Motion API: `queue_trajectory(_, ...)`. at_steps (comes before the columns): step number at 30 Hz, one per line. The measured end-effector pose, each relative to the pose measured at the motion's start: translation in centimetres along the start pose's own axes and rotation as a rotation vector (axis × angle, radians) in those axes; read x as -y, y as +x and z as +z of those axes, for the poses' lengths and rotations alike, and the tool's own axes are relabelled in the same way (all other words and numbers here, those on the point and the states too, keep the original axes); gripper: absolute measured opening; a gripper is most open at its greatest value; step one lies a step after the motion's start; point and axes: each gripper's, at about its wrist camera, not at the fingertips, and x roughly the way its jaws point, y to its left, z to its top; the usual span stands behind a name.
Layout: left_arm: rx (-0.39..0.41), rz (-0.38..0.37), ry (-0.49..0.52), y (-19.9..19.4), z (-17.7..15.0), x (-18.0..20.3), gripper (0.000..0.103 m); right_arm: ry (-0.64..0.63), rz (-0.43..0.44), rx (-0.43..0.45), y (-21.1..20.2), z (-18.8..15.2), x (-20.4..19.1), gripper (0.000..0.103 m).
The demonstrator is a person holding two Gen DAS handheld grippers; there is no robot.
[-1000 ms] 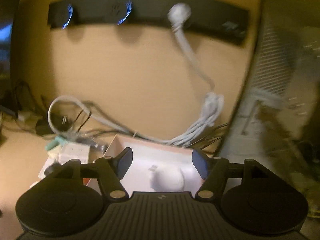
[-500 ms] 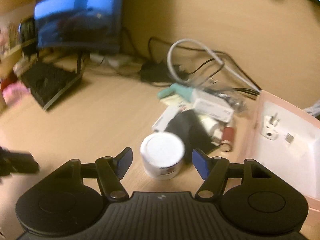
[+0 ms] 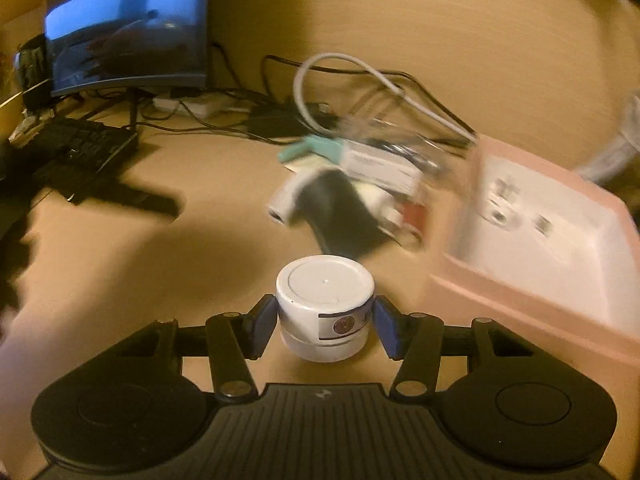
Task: Organize rigid objects
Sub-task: 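Grasp the white round jar with the right gripper while the left grasps the white USB adapter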
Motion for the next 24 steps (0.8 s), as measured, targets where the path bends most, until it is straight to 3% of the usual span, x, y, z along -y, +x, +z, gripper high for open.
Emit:
queue_trajectory(6,-0.047,0.040,0.080,5.5,2.4,2.3,0.040,0.076,-0.110,-0.014,-3.0,-3.0,2.4,0.053)
queue_trajectory(8,-0.028,0.025,0.077,6.2,2.6,2.6,0.044,0.091,-0.143,-0.015,-3.7,-3.9,2.9,0.053)
queue_trajectory(13,-0.056,0.039,0.093,7.7,2.5,3.1,0.037,0.118,-0.180,-0.014,-4.6,-5.5,3.5,0.053)
queue_trajectory(15,-0.044,0.051,0.125,7.7,2.1,3.3,0.035,0.139,-0.179,-0.012,-4.7,-5.8,3.7,0.053)
queue_trajectory(17,-0.041,0.048,0.136,7.4,2.0,3.2,0.025,0.146,-0.180,0.000,-4.7,-6.0,3.8,0.053)
queue_trajectory(24,-0.036,0.024,0.145,4.9,-0.1,2.6,0.025,0.121,-0.191,-0.002,-3.3,-6.4,3.8,0.055)
